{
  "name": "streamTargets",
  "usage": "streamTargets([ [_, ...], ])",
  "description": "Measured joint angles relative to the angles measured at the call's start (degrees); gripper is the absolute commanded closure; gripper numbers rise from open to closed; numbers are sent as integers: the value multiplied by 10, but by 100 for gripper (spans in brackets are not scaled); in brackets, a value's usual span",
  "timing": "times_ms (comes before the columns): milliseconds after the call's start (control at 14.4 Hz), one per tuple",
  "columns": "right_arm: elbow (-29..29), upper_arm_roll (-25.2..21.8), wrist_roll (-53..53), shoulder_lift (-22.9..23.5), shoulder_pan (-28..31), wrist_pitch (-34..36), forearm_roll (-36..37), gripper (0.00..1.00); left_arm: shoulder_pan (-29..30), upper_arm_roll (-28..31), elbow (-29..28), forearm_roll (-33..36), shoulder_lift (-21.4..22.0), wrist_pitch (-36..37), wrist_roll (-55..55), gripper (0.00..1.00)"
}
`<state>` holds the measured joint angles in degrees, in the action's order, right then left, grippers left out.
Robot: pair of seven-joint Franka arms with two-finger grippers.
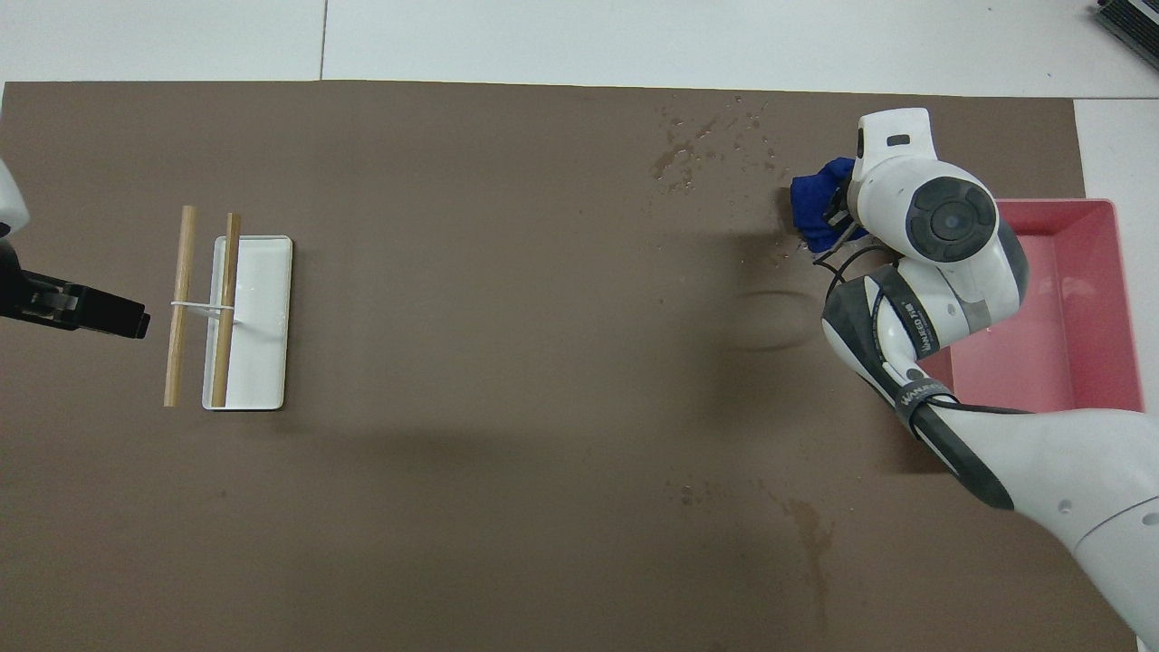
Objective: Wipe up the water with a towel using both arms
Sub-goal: 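Wipe the towel farther from the robot across the spill with the right gripper, then carry the towel into the pink bin and release it with the right gripper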
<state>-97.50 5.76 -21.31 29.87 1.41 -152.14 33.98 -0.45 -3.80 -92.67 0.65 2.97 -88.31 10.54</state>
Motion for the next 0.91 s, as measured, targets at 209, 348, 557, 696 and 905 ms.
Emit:
streamTargets([
  [209, 60, 4, -25, 9, -5, 55, 18, 100, 0, 0, 0, 0, 0, 0, 0, 0],
  [348, 109, 24, -54, 7, -2, 133, 18, 100, 0, 0, 0, 0, 0, 0, 0, 0],
  [557, 139, 48, -91, -12, 6, 214, -6, 100, 0, 0, 0, 0, 0, 0, 0, 0],
  [696, 144, 50, -149, -36, 22, 255, -65, 100, 0, 0, 0, 0, 0, 0, 0, 0],
  [905, 146, 51, -214, -80, 56, 326, -104, 100, 0, 0, 0, 0, 0, 0, 0, 0],
])
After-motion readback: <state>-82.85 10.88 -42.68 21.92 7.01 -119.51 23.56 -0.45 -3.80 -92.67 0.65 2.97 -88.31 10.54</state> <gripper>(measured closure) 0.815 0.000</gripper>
